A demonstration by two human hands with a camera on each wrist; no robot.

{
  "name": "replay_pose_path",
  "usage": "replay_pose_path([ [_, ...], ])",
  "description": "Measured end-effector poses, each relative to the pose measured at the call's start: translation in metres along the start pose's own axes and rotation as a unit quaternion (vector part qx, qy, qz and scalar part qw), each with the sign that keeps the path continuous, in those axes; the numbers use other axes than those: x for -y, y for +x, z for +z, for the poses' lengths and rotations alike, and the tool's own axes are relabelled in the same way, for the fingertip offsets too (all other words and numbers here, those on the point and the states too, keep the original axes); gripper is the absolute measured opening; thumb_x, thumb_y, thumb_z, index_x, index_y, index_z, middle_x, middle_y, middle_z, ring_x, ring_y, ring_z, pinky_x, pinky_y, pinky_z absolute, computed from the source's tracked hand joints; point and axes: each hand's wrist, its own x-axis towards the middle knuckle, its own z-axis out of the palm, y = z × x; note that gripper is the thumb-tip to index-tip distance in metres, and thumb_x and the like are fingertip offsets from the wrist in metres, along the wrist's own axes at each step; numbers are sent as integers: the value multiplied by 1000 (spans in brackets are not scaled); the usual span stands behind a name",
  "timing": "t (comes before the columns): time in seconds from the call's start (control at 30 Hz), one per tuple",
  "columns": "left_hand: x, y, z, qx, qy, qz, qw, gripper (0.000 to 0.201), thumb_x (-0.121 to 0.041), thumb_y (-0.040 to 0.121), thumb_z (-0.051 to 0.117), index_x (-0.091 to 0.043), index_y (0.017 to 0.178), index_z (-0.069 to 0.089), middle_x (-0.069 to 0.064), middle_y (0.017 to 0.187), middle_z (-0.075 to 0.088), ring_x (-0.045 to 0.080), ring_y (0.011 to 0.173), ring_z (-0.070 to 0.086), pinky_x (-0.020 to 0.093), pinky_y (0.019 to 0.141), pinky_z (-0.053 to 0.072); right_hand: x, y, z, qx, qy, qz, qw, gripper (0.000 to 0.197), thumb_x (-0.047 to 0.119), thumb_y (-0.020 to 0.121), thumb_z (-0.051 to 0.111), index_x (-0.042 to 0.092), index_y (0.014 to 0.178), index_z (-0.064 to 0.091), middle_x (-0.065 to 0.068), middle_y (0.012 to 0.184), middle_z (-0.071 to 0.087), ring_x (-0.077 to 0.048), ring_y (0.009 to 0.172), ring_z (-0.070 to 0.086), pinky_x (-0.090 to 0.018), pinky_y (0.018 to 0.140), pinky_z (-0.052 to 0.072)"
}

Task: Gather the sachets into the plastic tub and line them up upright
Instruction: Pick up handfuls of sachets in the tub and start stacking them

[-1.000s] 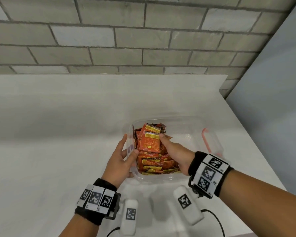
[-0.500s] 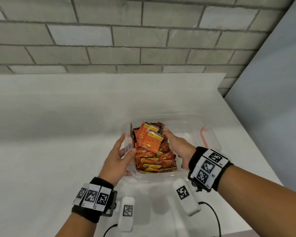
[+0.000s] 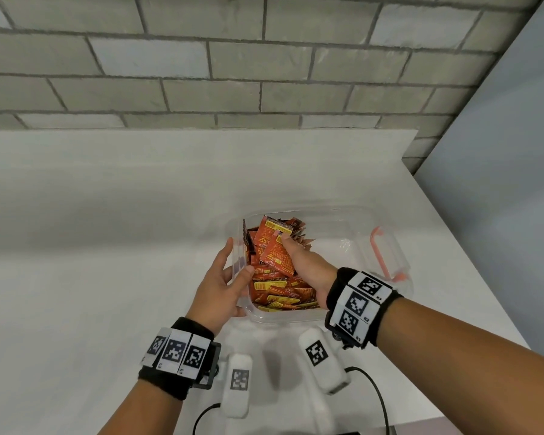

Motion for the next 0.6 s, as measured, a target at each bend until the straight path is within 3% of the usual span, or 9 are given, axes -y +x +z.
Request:
replay_pose_path([
  [0.1,0,0,0,0,1,2,1000,70,-35,91,58,-46,147,18,-12,109,68,11,90,69,36,61,57,3,-13,-8,11,23,-1,1000,90,85,74,35,20,136,47,-9,127,60,-26,116,57,-43,107,40],
  [0.17,0,0,-1,-1,2,3,1000,70,-35,91,58,-47,146,19,-17,106,67,10,89,69,38,63,58,5,-22,-16,5,41,2,999,82,80,79,36,20,133,50,-9,120,64,-25,109,61,-41,102,44],
  [0.27,-1,0,-2,3,6,-1,1000,70,-35,91,58,-48,146,18,-14,108,68,10,88,70,39,66,59,7,-35,-28,-8,41,2,999,69,71,88,31,18,128,52,-7,120,61,-21,96,60,-35,83,47],
  [0.3,-1,0,-2,4,7,-1,1000,70,-35,91,58,-48,146,17,-13,109,68,11,90,70,40,67,59,9,-40,-32,-7,51,4,999,62,67,91,28,21,126,50,-8,129,56,-24,102,57,-40,87,44],
  [0.37,-2,-1,-2,6,6,-3,1000,70,-36,91,58,-48,146,17,-12,111,68,14,93,69,44,71,59,9,-44,-39,-25,51,12,998,67,63,95,26,16,140,40,-12,147,39,-32,131,40,-51,107,28],
  [0.43,-2,-1,-1,7,6,-4,1000,71,-37,90,58,-49,146,16,-10,116,66,15,95,69,47,74,58,12,-41,-42,-49,50,5,998,68,59,97,26,10,143,36,-12,151,34,-31,138,31,-48,112,20],
  [0.53,-3,-2,-1,8,5,-5,1000,72,-38,89,59,-49,146,16,-7,120,65,17,96,69,49,75,58,16,-25,-39,-52,62,11,997,67,61,96,28,9,136,44,-13,136,52,-32,126,46,-48,104,32],
  [0.6,-3,-2,-1,7,3,-7,1000,72,-38,89,59,-49,146,16,-7,121,65,16,97,69,48,74,58,18,-14,-35,-40,79,10,996,66,65,93,30,10,123,53,-13,109,66,-30,100,62,-42,81,48],
])
